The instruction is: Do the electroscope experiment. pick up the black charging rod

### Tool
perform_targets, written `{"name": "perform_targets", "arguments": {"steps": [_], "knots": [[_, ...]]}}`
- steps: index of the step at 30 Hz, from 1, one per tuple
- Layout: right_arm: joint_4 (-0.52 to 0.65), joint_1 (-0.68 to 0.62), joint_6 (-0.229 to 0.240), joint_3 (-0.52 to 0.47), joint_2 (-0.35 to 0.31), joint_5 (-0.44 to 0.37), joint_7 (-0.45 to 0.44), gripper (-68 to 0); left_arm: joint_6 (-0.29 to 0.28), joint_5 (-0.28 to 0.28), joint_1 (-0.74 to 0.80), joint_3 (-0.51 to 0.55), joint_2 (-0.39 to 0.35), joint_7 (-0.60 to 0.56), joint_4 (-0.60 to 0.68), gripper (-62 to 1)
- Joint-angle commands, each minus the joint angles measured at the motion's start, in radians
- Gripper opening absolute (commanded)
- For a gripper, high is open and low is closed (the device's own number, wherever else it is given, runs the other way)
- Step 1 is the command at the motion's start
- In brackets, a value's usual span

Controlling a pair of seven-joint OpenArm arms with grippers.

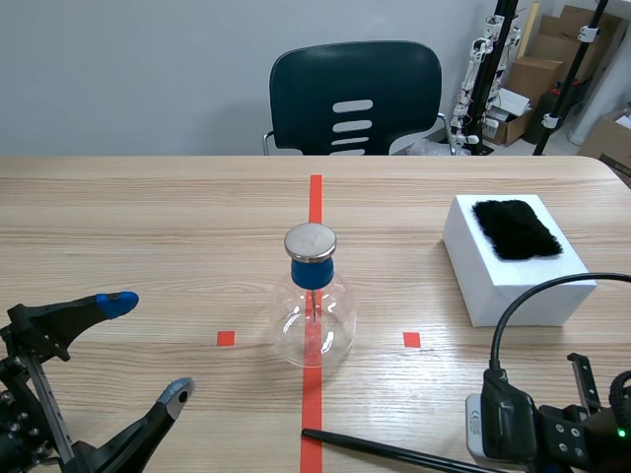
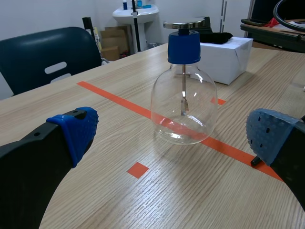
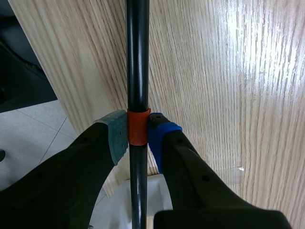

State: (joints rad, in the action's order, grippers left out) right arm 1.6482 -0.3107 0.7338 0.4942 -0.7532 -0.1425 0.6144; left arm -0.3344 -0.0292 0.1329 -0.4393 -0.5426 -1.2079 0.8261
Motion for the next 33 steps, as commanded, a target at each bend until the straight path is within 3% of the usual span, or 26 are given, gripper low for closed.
{"name": "perform_targets", "arguments": {"steps": [1, 13, 21, 33], "knots": [[0.005, 0.012, 0.012, -0.007, -0.003, 0.000, 0.000, -66.9, -0.001, 0.006, -0.003, 0.001, 0.005, -0.014, 0.010, 1.4], [0.005, 0.011, 0.012, -0.007, -0.004, 0.030, -0.003, -66.9, -0.001, 0.006, -0.003, 0.001, 0.005, -0.014, 0.010, 1.4], [0.005, 0.011, 0.012, -0.007, -0.040, 0.090, -0.116, -66.9, -0.001, 0.006, -0.003, 0.001, 0.005, -0.014, 0.010, 1.4], [0.015, -0.012, 0.012, -0.011, -0.042, 0.087, -0.134, -66.9, -0.001, 0.006, -0.003, 0.001, 0.005, -0.014, 0.010, 1.4]]}}
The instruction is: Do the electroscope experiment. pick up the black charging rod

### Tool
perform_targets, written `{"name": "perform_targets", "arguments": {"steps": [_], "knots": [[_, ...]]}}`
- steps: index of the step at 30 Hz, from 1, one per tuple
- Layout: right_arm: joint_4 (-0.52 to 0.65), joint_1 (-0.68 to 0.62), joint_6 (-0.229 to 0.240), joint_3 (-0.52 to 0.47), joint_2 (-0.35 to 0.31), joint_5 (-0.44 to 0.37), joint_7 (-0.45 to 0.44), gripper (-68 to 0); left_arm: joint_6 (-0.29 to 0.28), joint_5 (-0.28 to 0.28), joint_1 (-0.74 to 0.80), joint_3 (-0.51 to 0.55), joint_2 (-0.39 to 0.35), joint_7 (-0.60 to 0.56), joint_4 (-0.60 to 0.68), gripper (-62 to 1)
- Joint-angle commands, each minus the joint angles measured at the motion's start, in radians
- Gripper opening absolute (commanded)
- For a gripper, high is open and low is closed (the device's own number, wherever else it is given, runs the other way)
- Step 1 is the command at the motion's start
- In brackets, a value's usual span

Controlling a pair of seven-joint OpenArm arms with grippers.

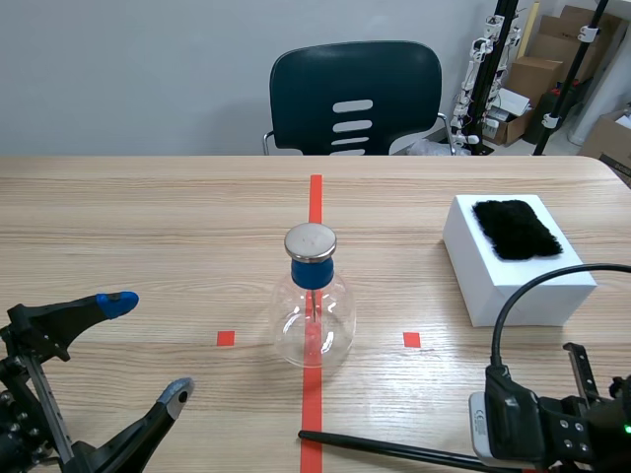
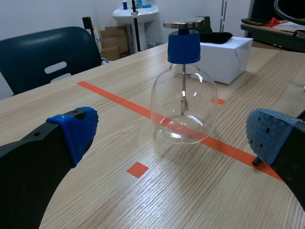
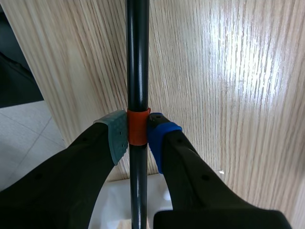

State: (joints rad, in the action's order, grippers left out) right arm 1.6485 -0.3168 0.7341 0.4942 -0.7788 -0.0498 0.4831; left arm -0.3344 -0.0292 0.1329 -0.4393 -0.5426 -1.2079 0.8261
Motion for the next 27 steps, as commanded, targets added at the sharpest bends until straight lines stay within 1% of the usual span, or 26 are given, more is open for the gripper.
{"name": "perform_targets", "arguments": {"steps": [1, 5, 10, 19, 23, 25, 27], "knots": [[0.019, -0.014, 0.011, -0.016, -0.017, -0.006, -0.003, -66.9, -0.001, 0.006, -0.003, 0.001, 0.005, -0.014, 0.010, 1.4], [0.051, -0.055, 0.011, -0.052, -0.032, -0.025, -0.002, -66.9, -0.001, 0.006, -0.003, 0.001, 0.005, -0.013, 0.010, 1.4], [0.121, -0.106, 0.011, -0.109, -0.070, -0.049, -0.003, -66.9, -0.001, 0.006, -0.003, 0.001, 0.005, -0.013, 0.010, 1.4], [0.237, -0.211, 0.011, -0.219, -0.143, -0.060, -0.013, -66.9, -0.001, 0.006, -0.003, 0.001, 0.005, -0.011, 0.010, 1.4], [0.292, -0.279, 0.011, -0.303, -0.162, -0.069, -0.039, -66.9, -0.001, 0.006, -0.003, 0.001, 0.005, -0.011, 0.010, 1.4], [0.320, -0.320, 0.011, -0.358, -0.166, -0.071, -0.048, -66.9, -0.001, 0.006, -0.003, 0.001, 0.005, -0.011, 0.010, 1.4], [0.348, -0.368, 0.011, -0.425, -0.166, -0.071, -0.075, -66.9, -0.001, 0.006, -0.003, 0.001, 0.005, -0.011, 0.010, 1.4]]}}
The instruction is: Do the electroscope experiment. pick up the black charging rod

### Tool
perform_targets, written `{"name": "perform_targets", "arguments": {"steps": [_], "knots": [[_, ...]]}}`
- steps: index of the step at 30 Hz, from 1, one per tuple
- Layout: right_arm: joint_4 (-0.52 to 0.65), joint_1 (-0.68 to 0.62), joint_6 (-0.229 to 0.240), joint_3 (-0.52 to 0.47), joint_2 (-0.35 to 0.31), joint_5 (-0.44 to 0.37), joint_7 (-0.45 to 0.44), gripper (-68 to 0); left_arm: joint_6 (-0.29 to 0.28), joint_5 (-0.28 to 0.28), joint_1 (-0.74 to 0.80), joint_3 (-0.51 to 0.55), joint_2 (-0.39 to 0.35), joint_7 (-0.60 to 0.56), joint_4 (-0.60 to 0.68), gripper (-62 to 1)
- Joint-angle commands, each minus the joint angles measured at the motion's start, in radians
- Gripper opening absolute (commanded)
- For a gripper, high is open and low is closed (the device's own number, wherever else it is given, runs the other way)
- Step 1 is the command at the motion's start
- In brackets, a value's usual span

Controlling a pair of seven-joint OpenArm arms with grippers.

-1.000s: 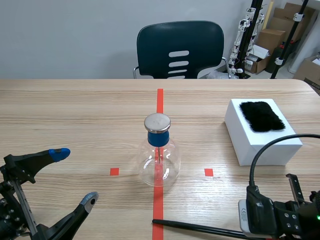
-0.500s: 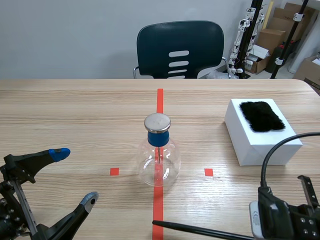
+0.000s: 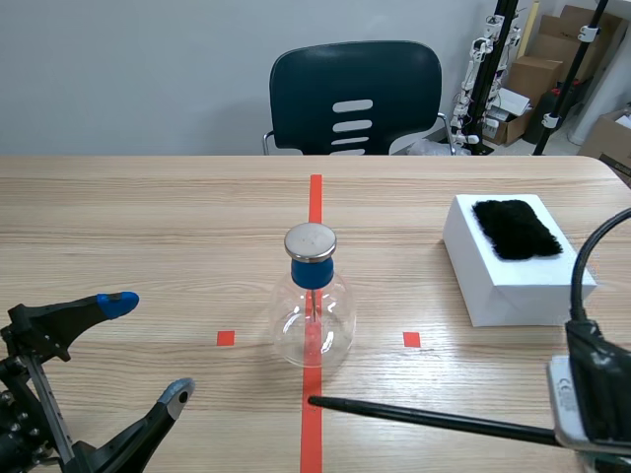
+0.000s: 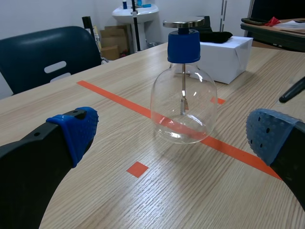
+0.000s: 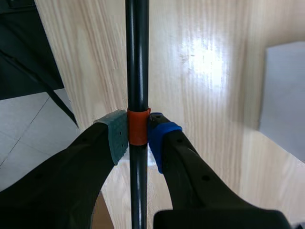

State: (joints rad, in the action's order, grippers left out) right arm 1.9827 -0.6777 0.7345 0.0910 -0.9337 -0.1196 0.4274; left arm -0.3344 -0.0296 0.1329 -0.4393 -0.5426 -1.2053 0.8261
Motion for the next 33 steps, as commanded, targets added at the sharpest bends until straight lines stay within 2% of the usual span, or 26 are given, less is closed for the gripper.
{"name": "perform_targets", "arguments": {"steps": [1, 6, 10, 14, 17, 19, 21, 25, 27, 29, 33], "knots": [[0.025, -0.031, 0.011, -0.059, -0.011, -0.001, -0.040, -66.9, -0.001, 0.006, -0.003, 0.001, 0.005, -0.014, 0.010, 1.4], [0.060, -0.122, 0.011, -0.227, 0.000, 0.005, -0.135, -66.9, -0.001, 0.006, -0.003, 0.001, 0.005, -0.014, 0.010, 1.4], [0.088, -0.189, 0.011, -0.370, 0.030, 0.085, -0.237, -66.9, -0.001, 0.006, -0.003, 0.001, 0.005, -0.014, 0.010, 1.4], [0.130, -0.254, 0.011, -0.492, 0.110, 0.268, -0.381, -66.9, -0.001, 0.006, -0.003, 0.001, 0.005, -0.013, 0.010, 1.4], [0.158, -0.299, 0.004, -0.559, 0.211, 0.469, -0.541, -66.9, -0.001, 0.006, -0.003, 0.001, 0.005, -0.013, 0.010, 1.4], [0.166, -0.330, -0.086, -0.583, 0.285, 0.598, -0.652, -66.9, -0.001, 0.006, -0.003, 0.001, 0.005, -0.013, 0.010, 1.4], [0.166, -0.354, -0.204, -0.597, 0.354, 0.700, -0.762, -66.9, -0.001, 0.006, -0.003, 0.001, 0.005, -0.013, 0.010, 1.4], [0.165, -0.402, -0.436, -0.603, 0.472, 0.826, -0.943, -66.9, -0.001, 0.006, -0.003, 0.001, 0.005, -0.013, 0.010, 1.4], [0.165, -0.418, -0.531, -0.603, 0.526, 0.875, -1.017, -66.9, -0.001, 0.006, -0.003, 0.001, 0.005, -0.014, 0.010, 1.4], [0.165, -0.434, -0.611, -0.603, 0.592, 0.925, -1.093, -66.9, -0.001, 0.006, -0.003, 0.001, 0.005, -0.014, 0.010, 1.4], [0.165, -0.453, -0.710, -0.603, 0.713, 1.016, -1.191, -66.9, -0.001, 0.006, -0.003, 0.001, 0.005, -0.014, 0.010, 1.4]]}}
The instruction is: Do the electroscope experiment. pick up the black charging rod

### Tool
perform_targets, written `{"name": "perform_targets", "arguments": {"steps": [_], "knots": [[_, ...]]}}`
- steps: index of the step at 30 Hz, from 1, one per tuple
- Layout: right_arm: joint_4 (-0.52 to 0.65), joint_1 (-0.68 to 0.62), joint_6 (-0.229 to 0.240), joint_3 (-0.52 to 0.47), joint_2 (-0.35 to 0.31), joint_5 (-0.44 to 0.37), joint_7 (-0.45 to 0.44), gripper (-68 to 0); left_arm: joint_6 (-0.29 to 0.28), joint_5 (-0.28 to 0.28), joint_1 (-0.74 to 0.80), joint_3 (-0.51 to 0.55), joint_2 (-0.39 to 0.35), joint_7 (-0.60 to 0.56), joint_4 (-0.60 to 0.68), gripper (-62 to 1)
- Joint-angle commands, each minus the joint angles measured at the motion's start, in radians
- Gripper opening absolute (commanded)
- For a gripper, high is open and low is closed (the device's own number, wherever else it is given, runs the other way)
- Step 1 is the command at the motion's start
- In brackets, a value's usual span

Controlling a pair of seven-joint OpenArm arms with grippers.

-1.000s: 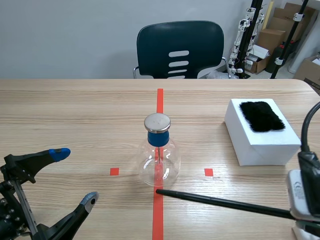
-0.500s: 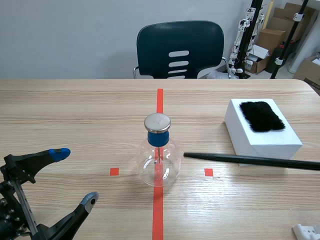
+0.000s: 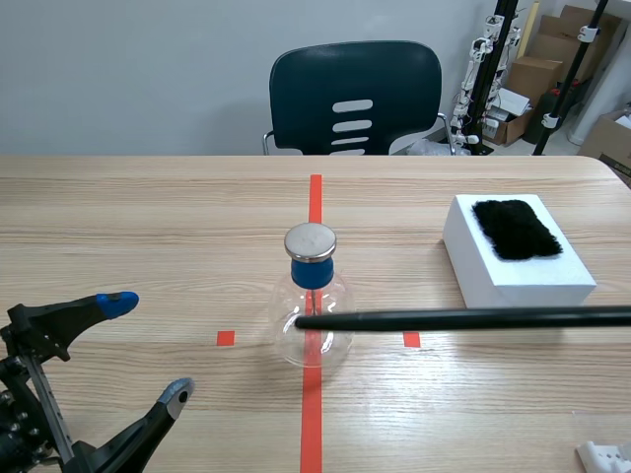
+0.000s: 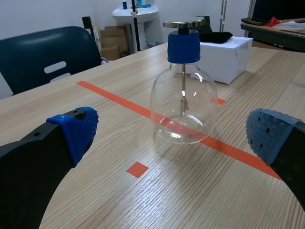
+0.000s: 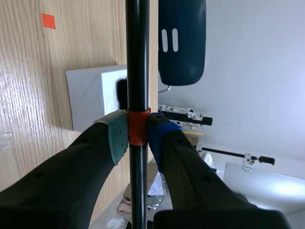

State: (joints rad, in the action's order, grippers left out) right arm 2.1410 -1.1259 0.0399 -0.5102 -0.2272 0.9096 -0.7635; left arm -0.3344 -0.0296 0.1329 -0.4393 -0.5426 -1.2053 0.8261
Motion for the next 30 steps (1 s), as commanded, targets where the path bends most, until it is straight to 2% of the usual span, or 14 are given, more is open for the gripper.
{"name": "perform_targets", "arguments": {"steps": [1, 4, 6, 8, 12, 15, 25, 30], "knots": [[0.006, -0.009, -0.033, -0.002, 0.035, 0.001, -0.018, -66.9, -0.001, 0.006, -0.003, 0.001, 0.005, -0.014, 0.010, 1.4], [0.006, -0.022, -0.078, -0.002, 0.114, 0.035, -0.062, -66.9, -0.001, 0.006, -0.003, 0.001, 0.005, -0.014, 0.010, 1.4], [0.006, -0.027, -0.079, -0.002, 0.151, 0.054, -0.082, -66.9, -0.001, 0.006, -0.003, 0.001, 0.005, -0.014, 0.010, 1.4], [0.004, -0.037, -0.086, -0.002, 0.183, 0.072, -0.101, -66.9, -0.001, 0.006, -0.003, 0.001, 0.005, -0.014, 0.010, 1.4], [-0.002, -0.069, -0.137, -0.002, 0.226, 0.089, -0.154, -66.9, -0.001, 0.006, -0.003, 0.001, 0.005, -0.014, 0.010, 1.4], [-0.008, -0.088, -0.164, -0.002, 0.238, 0.095, -0.180, -66.9, -0.001, 0.006, -0.003, 0.001, 0.005, -0.014, 0.010, 1.4], [-0.008, -0.087, -0.163, -0.002, 0.238, 0.097, -0.185, -66.9, -0.001, 0.006, -0.003, 0.001, 0.005, -0.014, 0.010, 1.4], [-0.008, -0.087, -0.163, -0.002, 0.238, 0.128, -0.185, -66.9, -0.001, 0.006, -0.003, 0.001, 0.005, -0.014, 0.010, 1.4]]}}
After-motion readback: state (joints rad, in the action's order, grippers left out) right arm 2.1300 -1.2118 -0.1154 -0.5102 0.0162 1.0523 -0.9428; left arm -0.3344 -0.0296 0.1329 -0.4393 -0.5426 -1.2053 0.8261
